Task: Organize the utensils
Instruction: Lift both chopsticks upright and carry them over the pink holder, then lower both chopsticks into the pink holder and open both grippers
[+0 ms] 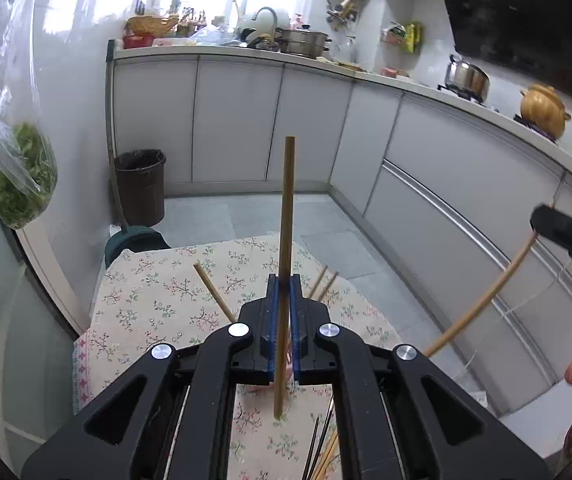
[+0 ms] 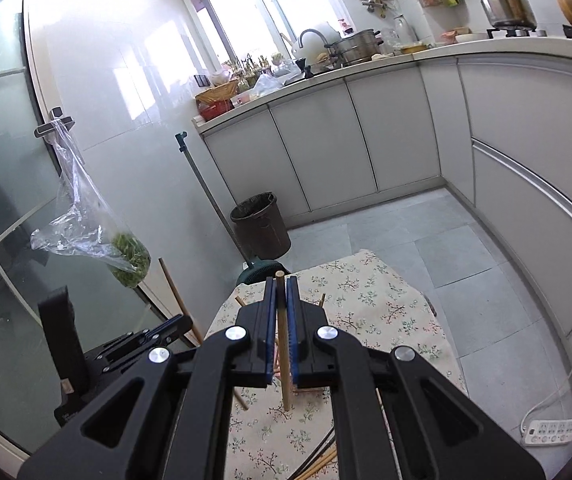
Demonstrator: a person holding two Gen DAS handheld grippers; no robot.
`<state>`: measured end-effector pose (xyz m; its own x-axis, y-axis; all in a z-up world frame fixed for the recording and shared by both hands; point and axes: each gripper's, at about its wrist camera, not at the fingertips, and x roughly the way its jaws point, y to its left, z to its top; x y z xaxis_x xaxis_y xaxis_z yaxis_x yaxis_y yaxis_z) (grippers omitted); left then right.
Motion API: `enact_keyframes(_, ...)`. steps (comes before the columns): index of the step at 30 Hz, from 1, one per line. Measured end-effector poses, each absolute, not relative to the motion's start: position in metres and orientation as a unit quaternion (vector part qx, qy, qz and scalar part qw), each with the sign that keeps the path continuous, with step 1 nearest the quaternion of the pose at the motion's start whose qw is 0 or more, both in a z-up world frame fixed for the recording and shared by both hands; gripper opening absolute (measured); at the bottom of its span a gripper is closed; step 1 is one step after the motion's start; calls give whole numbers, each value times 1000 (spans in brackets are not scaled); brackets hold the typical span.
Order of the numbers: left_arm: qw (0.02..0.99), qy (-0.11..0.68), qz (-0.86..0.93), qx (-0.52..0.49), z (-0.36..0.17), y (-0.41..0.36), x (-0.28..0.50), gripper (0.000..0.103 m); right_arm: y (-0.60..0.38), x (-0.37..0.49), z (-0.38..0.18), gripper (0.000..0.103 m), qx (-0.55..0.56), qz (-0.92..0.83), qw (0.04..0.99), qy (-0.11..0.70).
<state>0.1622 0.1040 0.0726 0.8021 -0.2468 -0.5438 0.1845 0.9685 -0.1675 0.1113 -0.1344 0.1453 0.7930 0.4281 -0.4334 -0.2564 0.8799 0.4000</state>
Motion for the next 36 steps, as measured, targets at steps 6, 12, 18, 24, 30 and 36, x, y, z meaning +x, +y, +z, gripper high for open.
enact_keyframes(6,950,289,-98,-71,69,109,195,4,-132,139,143,5,167,185,929,274)
enact_keyframes(12,942,317,-86,-73,45,109,217,4,-131,154,139,5,163,181,930,274)
enact_keyframes(18,945,304,-80,-92,50,124,195,4,-125,166,135,5,173,187,925,282)
enact_keyframes(24,954,273,-65,-109,78,142,170,5,-99,185,137,5,169,194,926,275)
enact_keyframes(30,957,267,-48,-106,78,155,161,5,-60,211,115,5,138,178,939,259)
enact_keyframes(36,952,281,-41,-114,69,169,166,5,-26,224,59,16,102,168,938,286)
